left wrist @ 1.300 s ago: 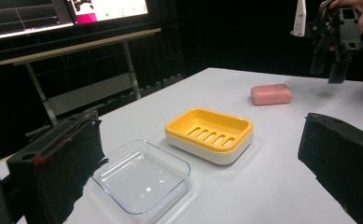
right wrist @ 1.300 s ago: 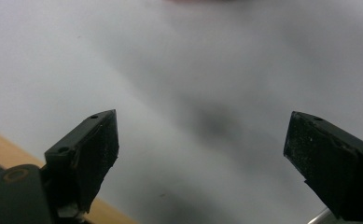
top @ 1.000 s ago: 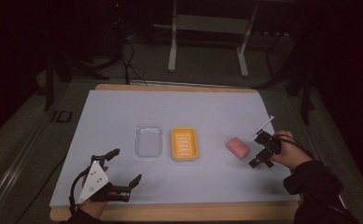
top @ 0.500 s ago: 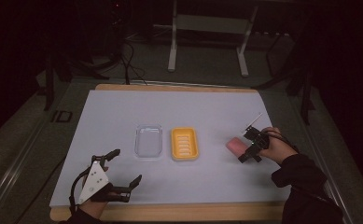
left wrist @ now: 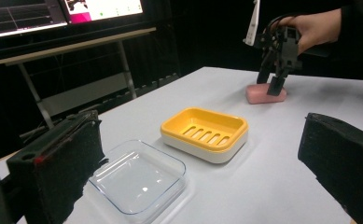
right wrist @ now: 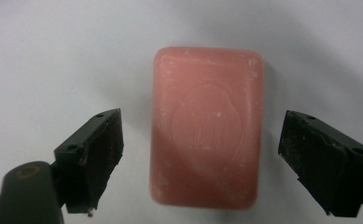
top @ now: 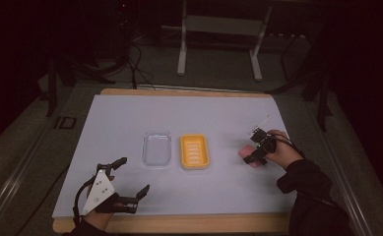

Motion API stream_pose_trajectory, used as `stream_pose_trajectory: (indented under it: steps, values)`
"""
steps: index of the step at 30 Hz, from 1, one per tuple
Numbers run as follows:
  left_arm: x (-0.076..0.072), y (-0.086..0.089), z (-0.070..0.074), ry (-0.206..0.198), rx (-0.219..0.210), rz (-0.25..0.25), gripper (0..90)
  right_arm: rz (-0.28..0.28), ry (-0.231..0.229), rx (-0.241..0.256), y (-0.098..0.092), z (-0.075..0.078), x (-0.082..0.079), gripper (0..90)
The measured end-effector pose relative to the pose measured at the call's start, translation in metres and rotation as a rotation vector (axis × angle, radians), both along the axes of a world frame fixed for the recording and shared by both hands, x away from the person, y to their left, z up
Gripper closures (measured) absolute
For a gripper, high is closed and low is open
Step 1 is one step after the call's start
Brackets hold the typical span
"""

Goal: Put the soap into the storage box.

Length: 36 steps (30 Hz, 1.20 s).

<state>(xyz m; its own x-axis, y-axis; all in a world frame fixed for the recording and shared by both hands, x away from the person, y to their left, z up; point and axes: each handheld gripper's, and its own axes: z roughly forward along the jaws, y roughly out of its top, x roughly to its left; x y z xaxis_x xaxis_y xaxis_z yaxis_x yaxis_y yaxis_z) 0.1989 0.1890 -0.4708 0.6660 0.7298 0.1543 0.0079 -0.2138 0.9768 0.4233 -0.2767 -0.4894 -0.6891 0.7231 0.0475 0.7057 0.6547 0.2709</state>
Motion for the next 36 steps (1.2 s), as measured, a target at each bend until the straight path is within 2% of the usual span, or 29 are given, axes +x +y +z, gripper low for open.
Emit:
stream_pose_trajectory:
  steps: [9, 12, 13, 15, 18, 21, 23, 27, 29, 33, 36]
  values:
    - [0.000, 0.000, 0.000, 0.003, 0.003, -0.004, 0.6, 0.022, 0.012, -0.051, 0.002, -0.014, 0.007, 25.2]
    - [0.000, -0.001, -0.001, 0.005, 0.006, -0.005, 0.6, 0.042, 0.008, -0.077, 0.004, -0.013, 0.008, 28.8]
    - [0.000, -0.001, -0.001, 0.006, 0.007, -0.006, 0.6, 0.034, 0.009, -0.082, 0.005, -0.012, 0.007, 30.9]
    - [0.000, -0.001, -0.001, 0.006, 0.009, -0.006, 0.6, 0.002, 0.012, -0.089, 0.008, -0.011, 0.005, 37.5]
    - [0.000, -0.002, -0.001, 0.005, 0.010, -0.006, 0.6, -0.085, 0.016, -0.099, 0.010, -0.010, 0.004, 37.7]
    - [0.000, -0.002, -0.001, 0.006, 0.011, -0.003, 0.6, -0.188, 0.045, -0.105, 0.012, -0.008, 0.003, 37.8]
    - [0.001, -0.002, -0.001, 0.006, 0.014, -0.003, 0.6, -0.255, 0.034, -0.122, 0.015, -0.005, 0.000, 37.8]
    - [0.000, -0.002, -0.001, 0.005, 0.017, -0.003, 0.6, -0.334, 0.044, -0.130, 0.017, 0.001, -0.001, 37.8]
    - [0.000, -0.002, -0.001, 0.004, 0.016, -0.003, 0.6, -0.380, 0.036, -0.149, 0.018, 0.006, -0.003, 37.8]
    - [0.000, -0.002, -0.001, 0.004, 0.015, -0.002, 0.6, -0.474, 0.036, -0.128, 0.019, 0.020, -0.007, 37.8]
    - [0.000, -0.002, -0.001, 0.004, 0.021, -0.002, 0.6, -0.519, 0.034, -0.101, 0.020, 0.031, -0.010, 37.8]
